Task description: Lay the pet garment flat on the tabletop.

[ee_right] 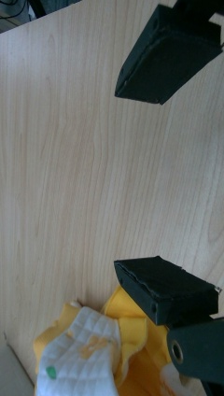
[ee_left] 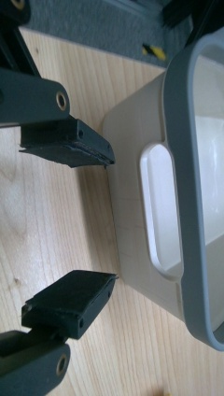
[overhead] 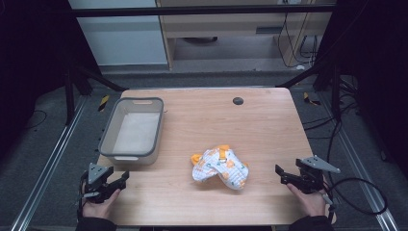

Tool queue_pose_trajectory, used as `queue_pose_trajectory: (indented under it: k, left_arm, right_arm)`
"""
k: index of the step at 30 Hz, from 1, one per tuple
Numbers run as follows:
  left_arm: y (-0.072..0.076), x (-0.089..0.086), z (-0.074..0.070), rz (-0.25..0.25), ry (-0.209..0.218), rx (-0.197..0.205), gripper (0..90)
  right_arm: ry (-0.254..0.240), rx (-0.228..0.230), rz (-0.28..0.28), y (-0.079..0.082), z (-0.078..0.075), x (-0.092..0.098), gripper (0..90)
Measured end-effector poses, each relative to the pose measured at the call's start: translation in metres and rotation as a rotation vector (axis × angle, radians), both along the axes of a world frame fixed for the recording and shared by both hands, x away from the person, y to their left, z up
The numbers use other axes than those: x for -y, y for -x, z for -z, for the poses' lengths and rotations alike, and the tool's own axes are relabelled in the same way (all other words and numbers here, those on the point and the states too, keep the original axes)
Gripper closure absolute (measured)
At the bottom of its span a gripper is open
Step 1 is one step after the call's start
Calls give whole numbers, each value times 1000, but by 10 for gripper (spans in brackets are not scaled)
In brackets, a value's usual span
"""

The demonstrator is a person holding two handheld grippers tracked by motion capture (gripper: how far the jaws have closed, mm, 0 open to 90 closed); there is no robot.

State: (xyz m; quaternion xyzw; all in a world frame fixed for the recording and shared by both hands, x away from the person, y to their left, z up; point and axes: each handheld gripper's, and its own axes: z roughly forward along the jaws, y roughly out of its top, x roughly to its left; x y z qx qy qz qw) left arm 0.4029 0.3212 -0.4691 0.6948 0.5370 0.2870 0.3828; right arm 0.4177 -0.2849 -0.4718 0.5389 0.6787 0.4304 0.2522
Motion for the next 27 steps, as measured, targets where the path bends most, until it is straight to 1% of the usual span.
queue_pose_trajectory:
  k: [1,2,3,4,5,6,8,9,11,12,14,16,19,21,23,26,27]
  left_arm:
    - [1,0,0,0,-1,5,397]
    - [2,0,-1,4,-6,16,399]
    - [2,0,-1,4,-6,16,399]
    - [3,1,-2,7,-9,25,397]
    - [5,2,-4,11,1,33,396]
    - [5,2,-4,11,1,33,394]
    - [8,5,-6,33,25,30,388]
    - [8,6,-6,37,24,28,383]
    - [9,9,-9,53,36,28,380]
    - [9,9,-9,53,36,28,379]
    - [11,15,-14,68,46,42,378]
    - [12,18,-17,79,52,54,379]
    - [12,23,-23,101,54,78,380]
    - [11,28,-28,129,65,88,380]
    - [9,32,-32,145,56,96,379]
    - [5,40,-38,170,60,89,380]
    - [5,40,-38,170,60,89,380]
  right_arm:
    - [5,6,-1,1,-1,-1,162]
    - [4,5,-4,1,-1,-2,165]
    - [0,6,-10,1,-2,-3,171]
    - [-3,3,-15,2,-3,-4,182]
    - [-3,2,-22,2,-4,-4,190]
    - [-3,2,-22,2,-4,-4,190]
    - [-5,3,-46,3,-5,-7,214]
    - [-2,7,-55,4,-6,-8,224]
    - [4,13,-69,4,-9,-10,234]
    - [-1,15,-73,4,-10,-11,240]
    - [-14,17,-85,4,-12,-12,253]
    - [-8,20,-95,4,-14,-14,270]
    - [-23,22,-112,3,-18,-15,305]
    - [-49,26,-119,1,-22,-16,327]
    - [-61,32,-130,0,-25,-17,350]
    - [-58,38,-150,-1,-31,-21,376]
    - [-62,35,-158,-2,-33,-22,383]
